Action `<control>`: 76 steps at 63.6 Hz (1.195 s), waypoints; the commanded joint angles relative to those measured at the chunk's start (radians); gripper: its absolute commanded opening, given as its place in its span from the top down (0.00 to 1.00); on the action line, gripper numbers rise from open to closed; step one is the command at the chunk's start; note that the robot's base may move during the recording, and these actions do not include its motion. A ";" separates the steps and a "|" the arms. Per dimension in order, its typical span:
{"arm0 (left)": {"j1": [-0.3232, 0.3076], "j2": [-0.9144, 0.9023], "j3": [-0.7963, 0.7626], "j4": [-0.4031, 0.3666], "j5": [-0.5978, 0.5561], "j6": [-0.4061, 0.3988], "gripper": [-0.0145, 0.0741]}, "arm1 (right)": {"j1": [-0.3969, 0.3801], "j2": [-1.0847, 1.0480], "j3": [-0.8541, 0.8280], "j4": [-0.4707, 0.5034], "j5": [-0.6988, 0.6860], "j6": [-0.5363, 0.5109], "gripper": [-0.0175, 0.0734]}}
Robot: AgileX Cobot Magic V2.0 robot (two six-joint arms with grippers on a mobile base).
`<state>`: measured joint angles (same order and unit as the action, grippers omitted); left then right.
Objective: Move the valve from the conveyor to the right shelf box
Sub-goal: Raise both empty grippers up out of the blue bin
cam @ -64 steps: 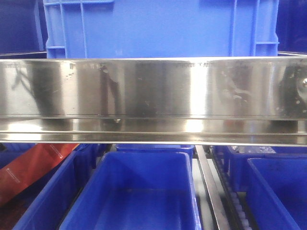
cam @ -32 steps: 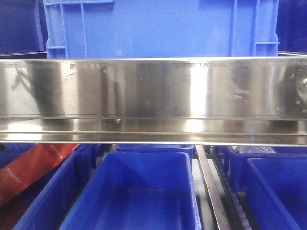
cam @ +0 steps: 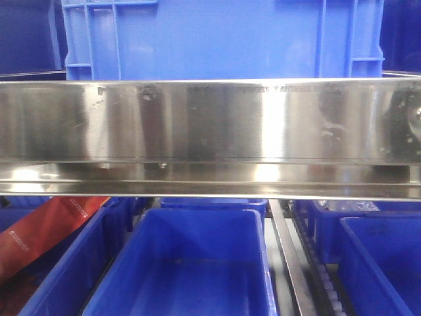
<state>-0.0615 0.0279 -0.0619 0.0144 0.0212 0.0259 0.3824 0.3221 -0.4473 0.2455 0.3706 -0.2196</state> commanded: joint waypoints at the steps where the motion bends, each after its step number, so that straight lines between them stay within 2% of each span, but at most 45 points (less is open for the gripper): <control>1: 0.029 -0.028 0.062 -0.005 -0.070 -0.005 0.96 | -0.001 -0.007 0.003 -0.004 -0.028 -0.008 0.98; 4: 0.037 -0.028 0.062 -0.005 -0.091 -0.005 0.96 | -0.001 -0.007 0.003 -0.004 -0.028 -0.008 0.98; 11: 0.040 -0.028 0.062 -0.005 -0.043 -0.005 0.96 | -0.001 -0.007 0.003 -0.004 -0.029 -0.008 0.98; 69: 0.040 -0.028 0.062 -0.005 -0.054 -0.005 0.96 | -0.001 -0.007 0.003 -0.004 -0.031 -0.008 0.98; 76: 0.040 -0.028 0.062 -0.005 -0.054 -0.005 0.96 | -0.013 -0.007 0.011 -0.057 -0.068 0.017 0.98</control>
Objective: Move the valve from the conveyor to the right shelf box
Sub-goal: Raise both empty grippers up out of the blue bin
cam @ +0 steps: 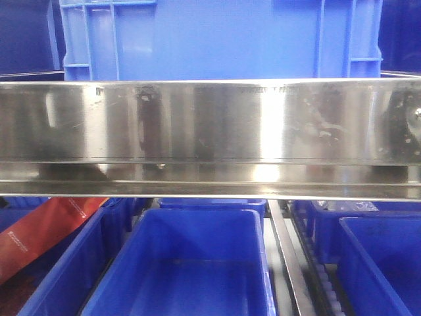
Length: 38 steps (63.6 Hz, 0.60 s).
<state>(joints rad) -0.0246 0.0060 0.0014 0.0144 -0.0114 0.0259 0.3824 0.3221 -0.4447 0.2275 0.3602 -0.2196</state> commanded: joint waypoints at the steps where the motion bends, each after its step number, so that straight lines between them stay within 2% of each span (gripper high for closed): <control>1: 0.003 -0.006 -0.001 -0.005 -0.022 -0.005 0.96 | -0.018 -0.007 0.010 -0.048 -0.070 0.032 0.98; 7: 0.003 -0.006 -0.001 -0.005 -0.022 -0.005 0.96 | -0.087 -0.007 0.032 -0.136 -0.110 0.172 0.98; 10: 0.003 -0.006 -0.001 -0.005 -0.022 -0.005 0.96 | -0.129 -0.011 0.044 -0.152 -0.114 0.204 0.98; 20: 0.003 -0.006 -0.001 -0.005 -0.022 -0.005 0.96 | -0.288 -0.082 0.115 -0.152 -0.118 0.206 0.98; 26: 0.003 -0.006 -0.001 -0.005 -0.022 -0.005 0.96 | -0.357 -0.156 0.186 -0.146 -0.139 0.206 0.98; 38: 0.003 -0.006 -0.001 -0.005 -0.022 -0.005 0.96 | -0.418 -0.283 0.321 -0.136 -0.165 0.206 0.98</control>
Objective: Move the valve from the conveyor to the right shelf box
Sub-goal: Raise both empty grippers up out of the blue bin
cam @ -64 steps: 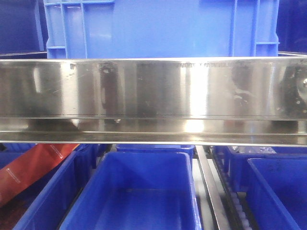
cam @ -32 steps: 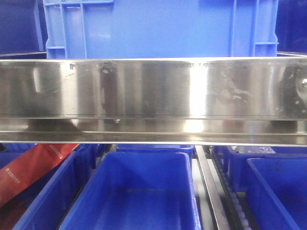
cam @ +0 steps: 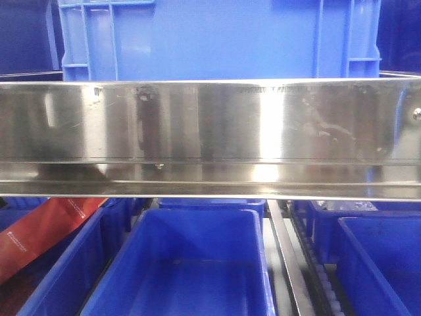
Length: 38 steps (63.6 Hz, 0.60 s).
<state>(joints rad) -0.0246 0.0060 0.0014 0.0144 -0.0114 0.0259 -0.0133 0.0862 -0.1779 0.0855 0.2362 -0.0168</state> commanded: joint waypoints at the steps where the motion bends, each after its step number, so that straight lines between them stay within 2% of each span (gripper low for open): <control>1: 0.003 -0.006 -0.001 -0.005 -0.022 -0.005 0.96 | -0.025 -0.055 0.069 0.006 -0.045 0.004 0.98; 12: 0.003 -0.006 -0.001 -0.005 -0.024 -0.005 0.96 | -0.027 -0.086 0.178 0.006 -0.111 0.004 0.98; 38: 0.003 -0.006 -0.001 -0.005 -0.024 -0.005 0.96 | -0.027 -0.086 0.178 0.006 -0.144 0.004 0.98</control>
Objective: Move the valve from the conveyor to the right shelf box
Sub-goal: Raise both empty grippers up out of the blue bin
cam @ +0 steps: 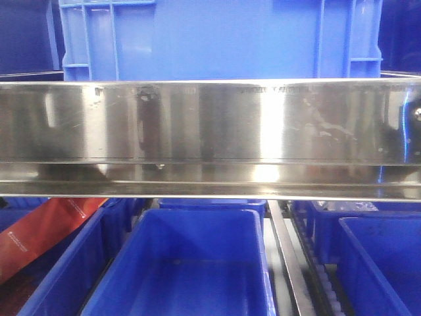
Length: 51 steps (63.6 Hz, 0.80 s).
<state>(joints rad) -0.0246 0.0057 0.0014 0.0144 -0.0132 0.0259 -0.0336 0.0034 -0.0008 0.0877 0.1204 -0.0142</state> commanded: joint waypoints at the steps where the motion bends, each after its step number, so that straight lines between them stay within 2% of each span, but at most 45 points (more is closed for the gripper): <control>1: 0.003 -0.006 -0.001 -0.005 -0.022 -0.005 0.96 | -0.006 -0.003 0.001 0.004 -0.028 0.001 0.98; 51: 0.003 -0.006 -0.001 -0.005 -0.022 -0.005 0.96 | -0.006 -0.003 0.001 0.004 -0.028 0.001 0.98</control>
<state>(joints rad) -0.0246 0.0057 0.0014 0.0144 -0.0132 0.0259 -0.0336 0.0034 -0.0008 0.0877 0.1172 -0.0142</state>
